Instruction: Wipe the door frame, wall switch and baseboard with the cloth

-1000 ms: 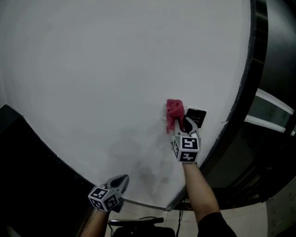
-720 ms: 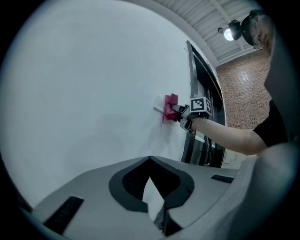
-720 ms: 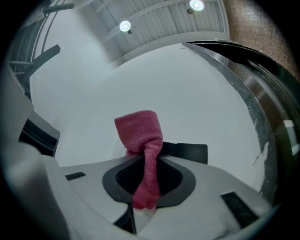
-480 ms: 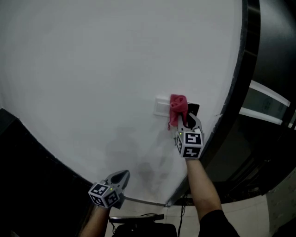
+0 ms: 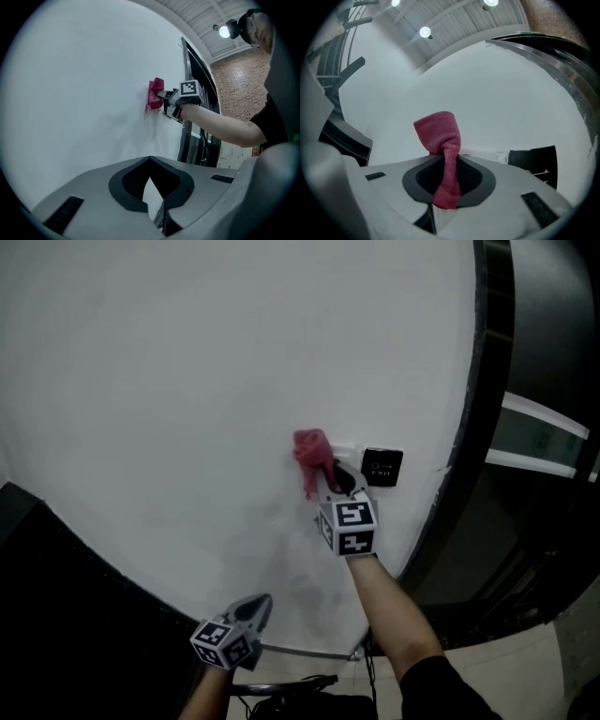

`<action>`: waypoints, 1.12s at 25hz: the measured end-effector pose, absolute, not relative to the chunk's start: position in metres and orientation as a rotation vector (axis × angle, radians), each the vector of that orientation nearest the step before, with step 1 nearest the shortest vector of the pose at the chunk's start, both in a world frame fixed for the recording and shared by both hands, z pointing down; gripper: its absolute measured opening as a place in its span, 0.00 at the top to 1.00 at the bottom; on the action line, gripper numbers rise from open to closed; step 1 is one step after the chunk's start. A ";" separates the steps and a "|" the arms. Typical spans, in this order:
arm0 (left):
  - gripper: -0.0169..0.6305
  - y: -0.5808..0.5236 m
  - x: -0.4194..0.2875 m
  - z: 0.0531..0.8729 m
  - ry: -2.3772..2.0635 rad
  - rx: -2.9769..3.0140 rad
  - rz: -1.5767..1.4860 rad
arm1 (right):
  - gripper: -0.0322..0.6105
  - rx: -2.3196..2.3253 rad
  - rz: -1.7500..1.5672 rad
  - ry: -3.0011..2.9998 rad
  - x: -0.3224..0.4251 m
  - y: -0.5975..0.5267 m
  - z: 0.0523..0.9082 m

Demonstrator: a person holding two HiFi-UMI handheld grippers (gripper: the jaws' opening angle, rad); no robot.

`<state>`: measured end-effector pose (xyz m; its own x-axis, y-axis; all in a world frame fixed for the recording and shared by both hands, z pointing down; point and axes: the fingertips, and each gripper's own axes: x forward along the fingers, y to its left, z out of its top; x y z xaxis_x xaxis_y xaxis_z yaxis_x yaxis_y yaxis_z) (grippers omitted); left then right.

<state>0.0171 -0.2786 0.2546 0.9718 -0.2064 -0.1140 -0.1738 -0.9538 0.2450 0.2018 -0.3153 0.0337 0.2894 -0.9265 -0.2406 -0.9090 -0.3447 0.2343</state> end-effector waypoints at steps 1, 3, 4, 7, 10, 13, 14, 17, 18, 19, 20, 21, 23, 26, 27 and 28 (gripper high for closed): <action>0.97 -0.281 0.014 0.255 -0.283 2.881 -0.211 | 0.85 2.501 -0.503 -1.756 0.209 -0.316 0.035; 0.97 -0.285 0.009 0.256 -0.277 2.860 -0.231 | 0.85 2.522 -0.494 -1.726 0.220 -0.313 0.037; 0.97 -0.286 0.006 0.257 -0.278 2.858 -0.234 | 0.85 2.527 -0.495 -1.720 0.224 -0.310 0.039; 0.97 -0.284 0.009 0.256 -0.300 2.863 -0.225 | 0.85 2.544 -0.499 -1.705 0.240 -0.295 0.041; 0.97 -0.281 0.010 0.257 -0.322 2.873 -0.187 | 0.85 2.565 -0.496 -1.692 0.254 -0.278 0.042; 0.97 -0.278 0.009 0.255 -0.307 2.888 -0.168 | 0.85 2.584 -0.506 -1.649 0.261 -0.267 0.042; 0.97 -0.277 0.010 0.254 -0.300 2.892 -0.165 | 0.85 2.594 -0.507 -1.637 0.266 -0.262 0.041; 0.97 -0.279 0.011 0.258 -0.275 2.889 -0.163 | 0.85 2.589 -0.516 -1.604 0.272 -0.255 0.043; 0.97 -0.278 0.013 0.259 -0.276 2.892 -0.154 | 0.85 2.581 -0.524 -1.583 0.274 -0.251 0.043; 0.97 -0.276 0.015 0.259 -0.276 2.897 -0.146 | 0.85 2.579 -0.531 -1.561 0.277 -0.246 0.042; 0.97 -0.274 0.017 0.258 -0.270 2.899 -0.142 | 0.85 2.584 -0.538 -1.541 0.281 -0.239 0.040; 0.97 -0.272 0.019 0.258 -0.258 2.899 -0.143 | 0.85 2.591 -0.545 -1.525 0.284 -0.232 0.037; 0.97 -0.270 0.020 0.258 -0.238 2.903 -0.136 | 0.85 2.587 -0.586 -1.494 0.285 -0.218 0.027; 0.97 -0.269 0.027 0.260 -0.217 2.905 -0.132 | 0.85 2.510 -0.780 -1.321 0.282 -0.196 -0.006; 0.97 -0.268 0.029 0.261 -0.208 2.902 -0.135 | 0.85 2.457 -0.867 -1.207 0.281 -0.188 -0.019; 0.97 -0.267 0.031 0.261 -0.202 2.903 -0.132 | 0.85 2.379 -0.954 -1.068 0.279 -0.180 -0.031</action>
